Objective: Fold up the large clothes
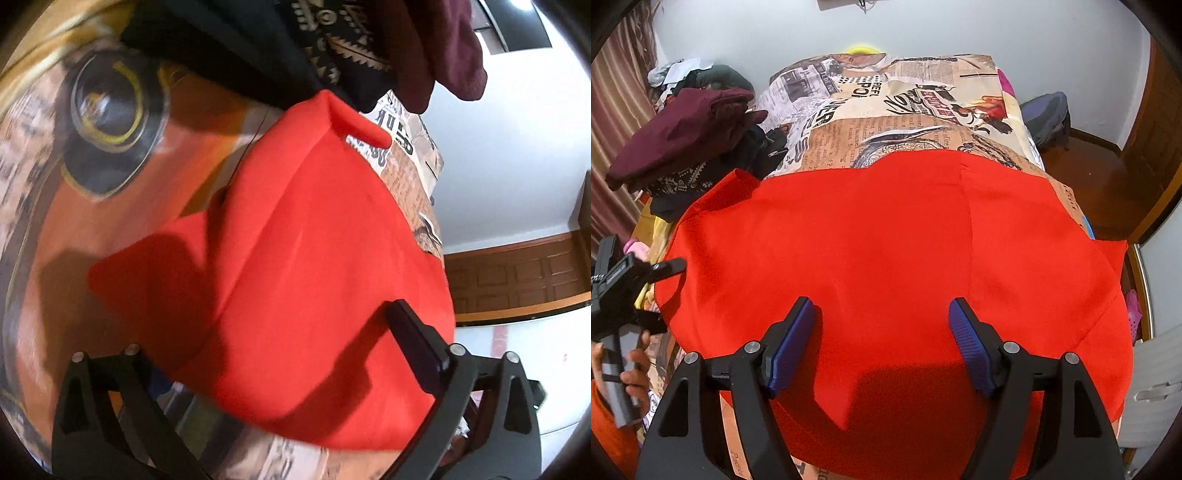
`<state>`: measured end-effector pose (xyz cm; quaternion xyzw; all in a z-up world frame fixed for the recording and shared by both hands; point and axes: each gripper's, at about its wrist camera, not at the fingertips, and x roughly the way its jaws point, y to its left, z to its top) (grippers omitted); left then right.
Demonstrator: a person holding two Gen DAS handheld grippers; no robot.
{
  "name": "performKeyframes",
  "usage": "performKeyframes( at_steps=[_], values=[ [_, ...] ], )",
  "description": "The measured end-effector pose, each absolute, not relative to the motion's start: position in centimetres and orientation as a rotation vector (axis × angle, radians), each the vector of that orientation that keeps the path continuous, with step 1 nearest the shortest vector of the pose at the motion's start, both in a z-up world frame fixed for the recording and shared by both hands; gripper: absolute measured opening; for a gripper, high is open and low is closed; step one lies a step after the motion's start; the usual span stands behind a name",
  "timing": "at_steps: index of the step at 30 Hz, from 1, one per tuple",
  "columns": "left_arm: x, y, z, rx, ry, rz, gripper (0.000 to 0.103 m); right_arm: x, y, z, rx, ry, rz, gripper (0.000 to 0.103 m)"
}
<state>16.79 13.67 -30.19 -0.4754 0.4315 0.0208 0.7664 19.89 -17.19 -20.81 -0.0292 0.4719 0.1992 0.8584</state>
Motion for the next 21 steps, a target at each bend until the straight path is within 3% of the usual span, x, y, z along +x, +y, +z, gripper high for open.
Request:
performKeyframes(
  at_steps=[5,7,8,9,10,13,21],
  values=[
    [18.8,13.0,-30.1,-0.956,0.910,0.140,0.098,20.0,-17.2,-20.8,-0.064,0.994,0.416,0.072],
    [19.2,12.8,-29.5,-0.914,0.903,0.174,0.067,19.9,-17.1,-20.7,-0.070,0.993,0.414,0.072],
    [19.4,12.5,-29.1,-0.875,0.903,0.187,0.057,19.9,-17.1,-20.7,-0.073,0.993,0.413,0.072],
    [19.5,12.2,-28.6,-0.839,0.900,0.192,0.038,19.9,-17.0,-20.6,-0.075,0.996,0.411,0.072],
    [19.6,12.0,-28.2,-0.819,0.892,0.183,0.029,20.0,-17.0,-20.5,-0.070,1.001,0.413,0.072],
    [19.3,11.0,-26.2,-0.765,0.854,0.154,0.021,20.2,-16.5,-19.9,-0.055,1.020,0.441,0.072],
    [17.2,13.0,-20.5,-0.994,0.725,-0.069,0.018,19.8,-13.4,-17.2,-0.123,0.950,0.522,0.072]
  ],
)
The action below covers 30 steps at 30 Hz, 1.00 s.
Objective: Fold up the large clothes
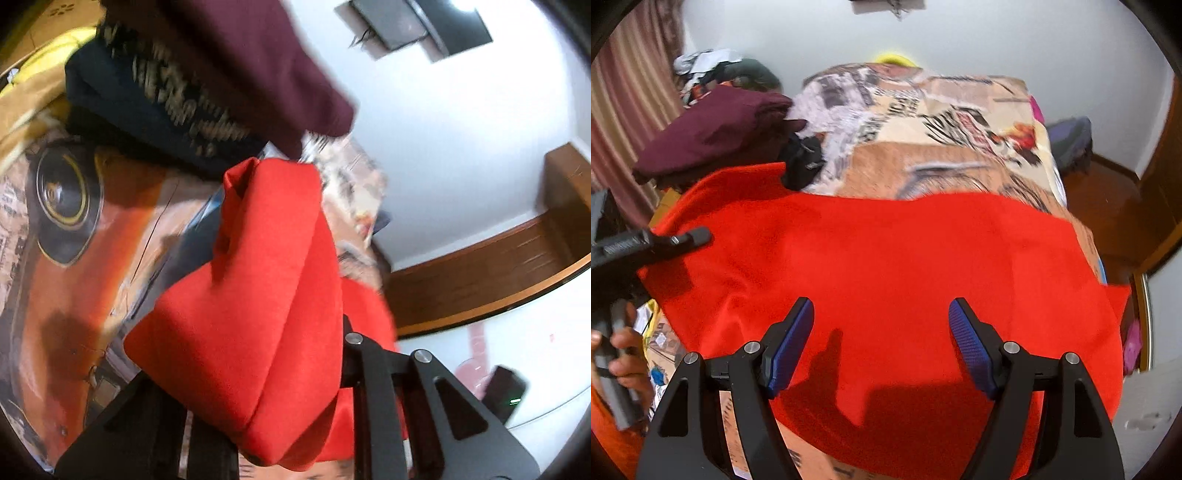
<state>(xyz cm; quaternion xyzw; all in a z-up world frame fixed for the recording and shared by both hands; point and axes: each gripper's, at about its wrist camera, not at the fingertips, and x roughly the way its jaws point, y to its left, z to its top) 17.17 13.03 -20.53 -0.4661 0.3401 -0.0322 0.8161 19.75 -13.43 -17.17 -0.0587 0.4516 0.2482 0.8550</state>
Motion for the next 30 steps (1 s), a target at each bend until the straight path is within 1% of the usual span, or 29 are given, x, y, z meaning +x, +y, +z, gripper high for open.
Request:
performKeyframes(
  at_steps=[6,9,11,17,21,24,27,30],
  values=[
    [16.5,13.3,-16.3,-1.010,0.621,-0.119,0.018,19.9,-9.6,-18.9,-0.171,1.011,0.585,0.072],
    [15.7,13.1,-15.1,-0.982,0.608,-0.106,0.017,19.3,-7.7,-20.1,-0.186,1.030,0.600,0.075],
    [15.5,12.6,-14.7,-0.954,0.597,-0.083,0.017,18.7,-7.0,-20.4,-0.183,1.024,0.604,0.075],
    [16.0,12.6,-12.8,-0.934,0.561,-0.039,0.017,18.8,-7.3,-19.7,-0.090,1.053,0.703,0.075],
    [17.3,10.9,-11.0,-0.899,0.544,-0.071,0.017,19.8,-10.7,-18.6,0.055,1.064,0.721,0.074],
    [19.2,7.9,-9.5,-0.849,0.540,-0.119,0.016,19.9,-14.5,-17.5,0.105,1.017,0.638,0.074],
    [21.3,3.4,-8.0,-0.787,0.554,-0.199,0.013,19.5,-18.9,-16.5,0.097,0.955,0.520,0.074],
    [23.4,-1.6,-7.6,-0.737,0.600,-0.301,0.008,18.9,-23.0,-15.8,0.089,0.916,0.407,0.074]
  ],
)
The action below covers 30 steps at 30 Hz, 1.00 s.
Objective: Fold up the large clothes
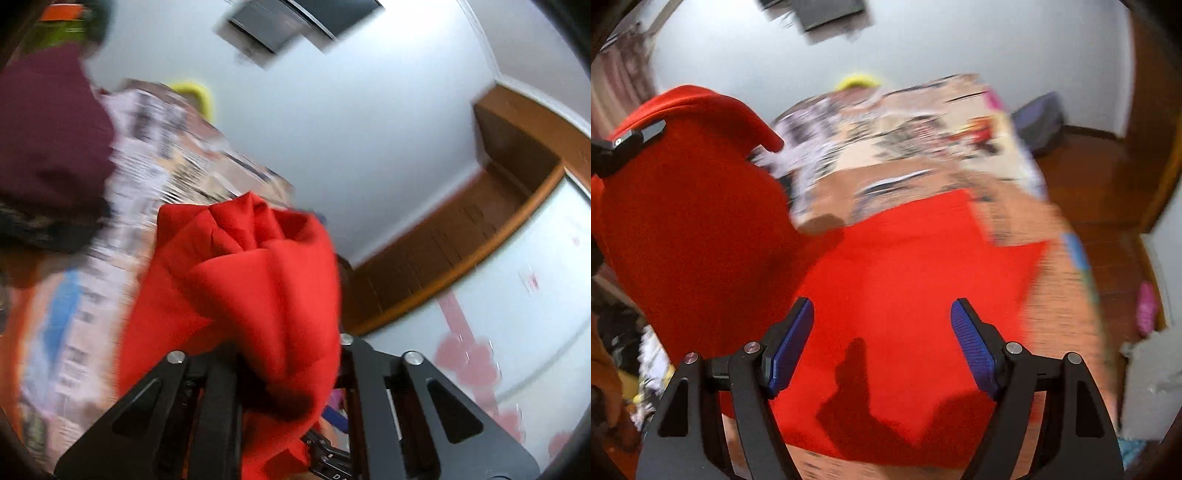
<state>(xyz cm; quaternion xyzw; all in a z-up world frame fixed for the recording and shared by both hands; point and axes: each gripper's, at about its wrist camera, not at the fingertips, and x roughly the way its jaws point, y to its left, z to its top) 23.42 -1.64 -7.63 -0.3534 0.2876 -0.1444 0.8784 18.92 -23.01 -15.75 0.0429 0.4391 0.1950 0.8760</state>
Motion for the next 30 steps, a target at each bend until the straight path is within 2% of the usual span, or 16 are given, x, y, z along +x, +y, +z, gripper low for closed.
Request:
performKeyframes(
  at_steps=[4,10,14,17,20,22,26,28,30],
  values=[
    [24.8,-8.5,-8.8,-0.644,0.689,-0.404,0.005,17.7,-28.3,-15.3,0.112,0.894,0.289,0.074],
    [25.5,-15.6,-16.3,-0.497,0.964,-0.509,0.005,16.8,-33.2,-16.4,0.166,0.928,0.198,0.074],
    [24.2,-17.2,-18.1,-0.362,1.031,-0.561,0.005,16.9,-34.0,-17.4,0.212,0.959,0.206,0.074],
    [22.7,-17.6,-17.5,-0.205,0.998,-0.549,0.007,16.7,-34.3,-17.6,0.211,0.968,0.212,0.074],
    [20.9,-17.2,-16.2,-0.126,0.963,-0.559,0.026,16.3,-34.2,-17.0,0.215,0.955,0.250,0.074],
    [19.7,-16.3,-15.4,-0.107,0.929,-0.559,0.046,15.9,-33.9,-16.5,0.217,0.941,0.273,0.074],
    [18.5,-13.2,-13.8,-0.039,0.830,-0.467,0.054,16.1,-32.5,-15.4,0.232,0.924,0.346,0.074],
    [18.3,-11.1,-13.4,-0.020,0.790,-0.396,0.062,16.5,-31.5,-15.1,0.248,0.924,0.389,0.074],
    [18.4,-9.2,-13.5,-0.013,0.778,-0.322,0.063,17.0,-30.2,-15.2,0.261,0.936,0.420,0.074]
  ],
)
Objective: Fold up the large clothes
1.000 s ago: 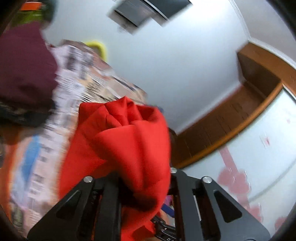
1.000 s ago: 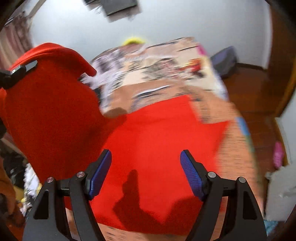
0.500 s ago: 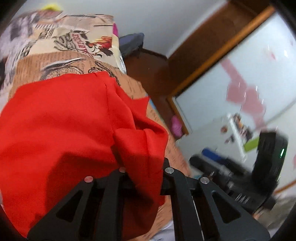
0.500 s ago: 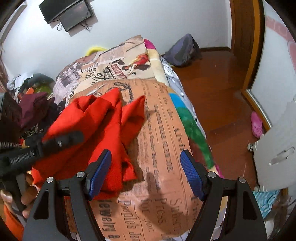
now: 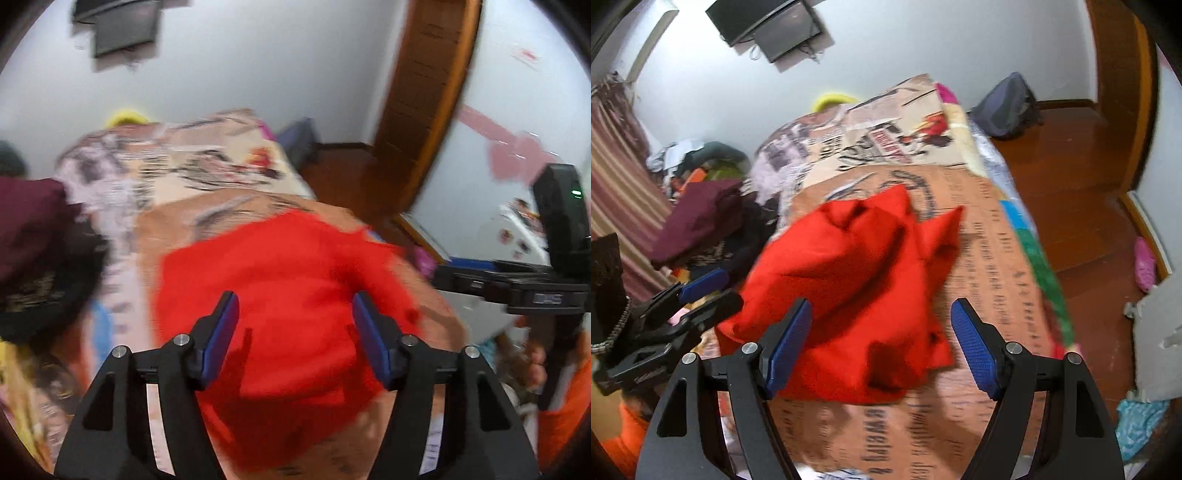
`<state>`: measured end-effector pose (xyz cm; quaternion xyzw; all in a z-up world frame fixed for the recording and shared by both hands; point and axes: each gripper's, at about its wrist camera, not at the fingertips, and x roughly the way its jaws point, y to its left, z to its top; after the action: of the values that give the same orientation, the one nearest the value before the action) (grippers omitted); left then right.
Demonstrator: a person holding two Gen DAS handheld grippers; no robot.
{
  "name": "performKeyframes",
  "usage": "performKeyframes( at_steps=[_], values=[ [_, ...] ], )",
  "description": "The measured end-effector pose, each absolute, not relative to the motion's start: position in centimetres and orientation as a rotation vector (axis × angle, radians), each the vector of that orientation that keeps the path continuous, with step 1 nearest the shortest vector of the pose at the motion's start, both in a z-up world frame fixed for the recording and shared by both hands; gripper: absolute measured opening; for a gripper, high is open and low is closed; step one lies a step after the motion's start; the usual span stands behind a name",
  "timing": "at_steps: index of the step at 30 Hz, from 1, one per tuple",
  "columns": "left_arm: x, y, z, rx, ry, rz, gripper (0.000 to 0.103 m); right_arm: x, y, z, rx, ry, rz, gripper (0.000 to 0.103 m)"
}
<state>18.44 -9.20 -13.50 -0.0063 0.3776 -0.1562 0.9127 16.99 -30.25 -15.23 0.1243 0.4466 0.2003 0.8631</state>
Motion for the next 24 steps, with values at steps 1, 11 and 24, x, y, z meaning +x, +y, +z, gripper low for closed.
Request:
performKeyframes(
  at_steps=[1,11,24],
  values=[
    [18.6,-8.2,-13.7,-0.012,0.781,-0.287,0.063,17.2,-29.5,-15.4,0.259,0.946,0.428,0.074],
    [19.2,-2.9,-19.6,-0.123,0.904,-0.245,0.064,19.1,-23.8,-18.9,0.324,1.053,0.487,0.074],
    [19.3,-3.0,-21.8,-0.191,0.915,-0.295,0.070,21.4,-22.1,-20.5,0.361,1.016,0.390,0.069]
  ],
)
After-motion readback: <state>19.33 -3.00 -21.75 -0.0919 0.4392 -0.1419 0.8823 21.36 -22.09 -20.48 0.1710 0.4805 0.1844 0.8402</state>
